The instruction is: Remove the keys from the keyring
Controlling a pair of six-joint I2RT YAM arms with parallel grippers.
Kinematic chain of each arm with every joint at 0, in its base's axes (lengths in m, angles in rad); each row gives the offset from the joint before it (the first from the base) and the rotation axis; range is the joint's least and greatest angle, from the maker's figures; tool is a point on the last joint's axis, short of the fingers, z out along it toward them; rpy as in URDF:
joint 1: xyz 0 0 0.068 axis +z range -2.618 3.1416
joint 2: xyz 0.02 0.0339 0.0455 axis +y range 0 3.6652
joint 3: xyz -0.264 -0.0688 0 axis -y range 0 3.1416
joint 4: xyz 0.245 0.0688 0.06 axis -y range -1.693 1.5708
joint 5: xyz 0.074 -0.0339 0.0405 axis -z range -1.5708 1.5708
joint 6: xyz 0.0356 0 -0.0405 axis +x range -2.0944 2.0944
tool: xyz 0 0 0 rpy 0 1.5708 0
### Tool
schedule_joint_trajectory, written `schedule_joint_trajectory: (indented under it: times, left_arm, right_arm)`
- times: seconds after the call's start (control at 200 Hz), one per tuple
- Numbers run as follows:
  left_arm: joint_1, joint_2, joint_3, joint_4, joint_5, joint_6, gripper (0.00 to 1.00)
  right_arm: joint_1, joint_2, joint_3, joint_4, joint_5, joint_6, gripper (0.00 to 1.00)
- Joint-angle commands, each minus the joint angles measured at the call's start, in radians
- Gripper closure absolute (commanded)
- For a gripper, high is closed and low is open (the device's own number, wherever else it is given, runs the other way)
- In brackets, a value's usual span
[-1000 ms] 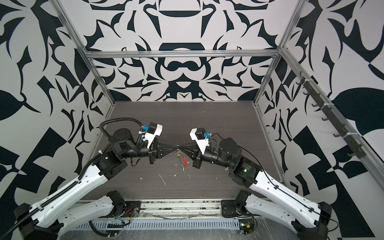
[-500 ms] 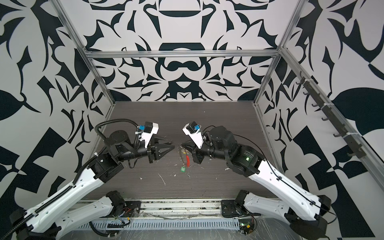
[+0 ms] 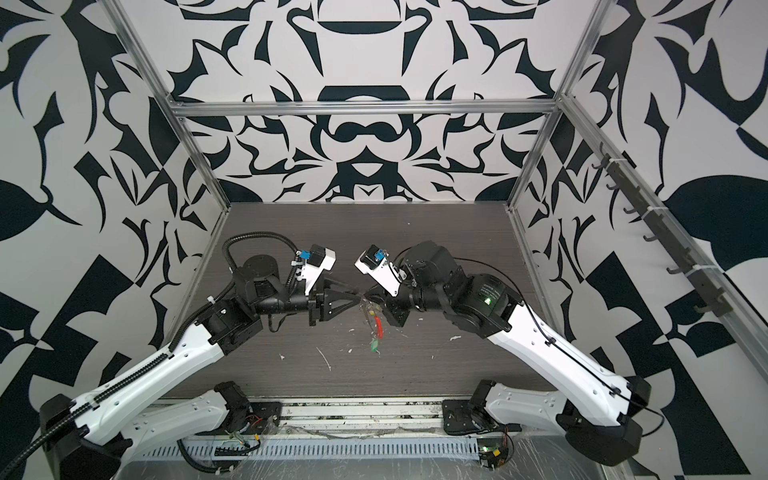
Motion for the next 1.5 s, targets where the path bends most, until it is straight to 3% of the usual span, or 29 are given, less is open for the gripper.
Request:
schedule_joint_trajectory:
  times: [0.0,0.54,0.74,0.84,0.905,1.055,1.265,1.495]
  left_arm:
    - [0.000,0.010,-0.001,0.026,0.036,-0.007,0.68]
    - [0.000,-0.001,-0.011,0.074,0.065,-0.026,1.00]
    - [0.000,-0.027,-0.023,0.101,0.022,-0.027,1.00]
    - [0.000,-0.047,-0.033,0.122,0.004,-0.025,1.00]
    - [0.000,-0.058,-0.038,0.132,-0.003,-0.025,1.00]
    - [0.000,-0.085,-0.051,0.148,-0.023,-0.026,1.00]
    - [0.000,-0.108,-0.063,0.186,-0.015,-0.058,1.00]
    - [0.000,-0.118,-0.049,0.167,-0.064,-0.064,1.00]
  right_arm:
    - [0.001,0.003,0.050,0.021,-0.028,-0.014,1.00]
    - [0.001,0.002,0.015,0.104,-0.007,0.039,1.00]
    - [0.001,-0.030,-0.026,0.174,-0.020,0.074,1.00]
    - [0.001,-0.088,-0.088,0.257,0.003,0.103,0.77]
    - [0.002,-0.140,-0.137,0.322,0.031,0.120,0.68]
    - [0.001,-0.247,-0.249,0.444,0.085,0.150,0.62]
    - [0.002,-0.318,-0.359,0.552,0.071,0.190,0.62]
    - [0.001,-0.297,-0.364,0.512,-0.052,0.166,0.55]
